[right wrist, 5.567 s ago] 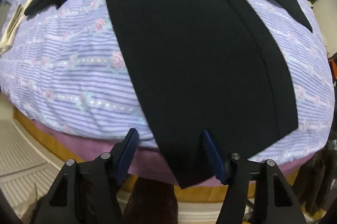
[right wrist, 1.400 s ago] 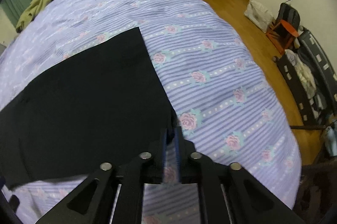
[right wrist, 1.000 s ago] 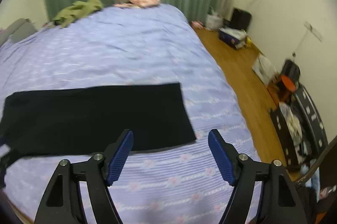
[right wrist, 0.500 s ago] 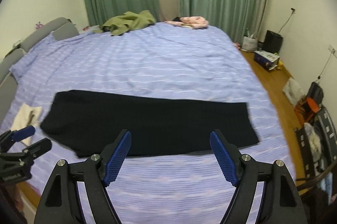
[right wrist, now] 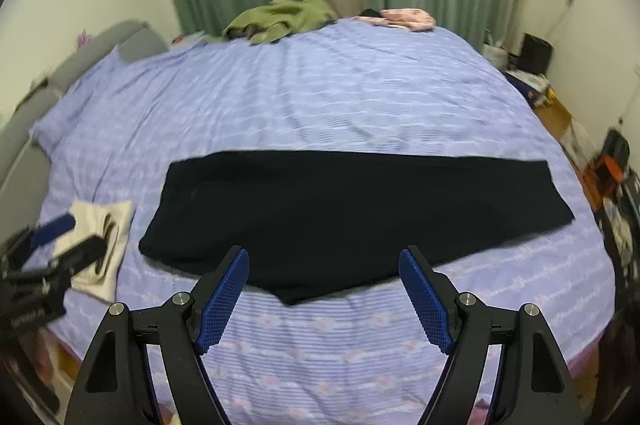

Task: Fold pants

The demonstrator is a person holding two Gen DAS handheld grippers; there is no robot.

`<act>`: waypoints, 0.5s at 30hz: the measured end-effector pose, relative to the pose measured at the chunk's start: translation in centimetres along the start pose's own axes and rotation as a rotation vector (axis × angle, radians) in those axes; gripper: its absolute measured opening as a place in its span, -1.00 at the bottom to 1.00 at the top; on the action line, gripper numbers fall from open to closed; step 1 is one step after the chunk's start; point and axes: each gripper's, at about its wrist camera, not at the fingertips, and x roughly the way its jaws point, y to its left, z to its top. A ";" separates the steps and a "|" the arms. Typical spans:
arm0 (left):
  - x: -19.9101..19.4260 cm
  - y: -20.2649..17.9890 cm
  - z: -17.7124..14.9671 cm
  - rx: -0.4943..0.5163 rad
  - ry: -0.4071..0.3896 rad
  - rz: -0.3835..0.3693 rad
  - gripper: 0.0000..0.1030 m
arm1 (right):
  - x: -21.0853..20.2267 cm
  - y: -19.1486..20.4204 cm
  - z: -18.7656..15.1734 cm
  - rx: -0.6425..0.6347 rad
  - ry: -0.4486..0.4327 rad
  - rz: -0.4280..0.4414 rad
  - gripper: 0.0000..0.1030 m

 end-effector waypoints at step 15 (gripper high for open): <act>17.2 18.0 1.7 -0.122 0.141 -0.130 0.65 | 13.9 15.1 3.0 -0.126 0.085 0.032 0.52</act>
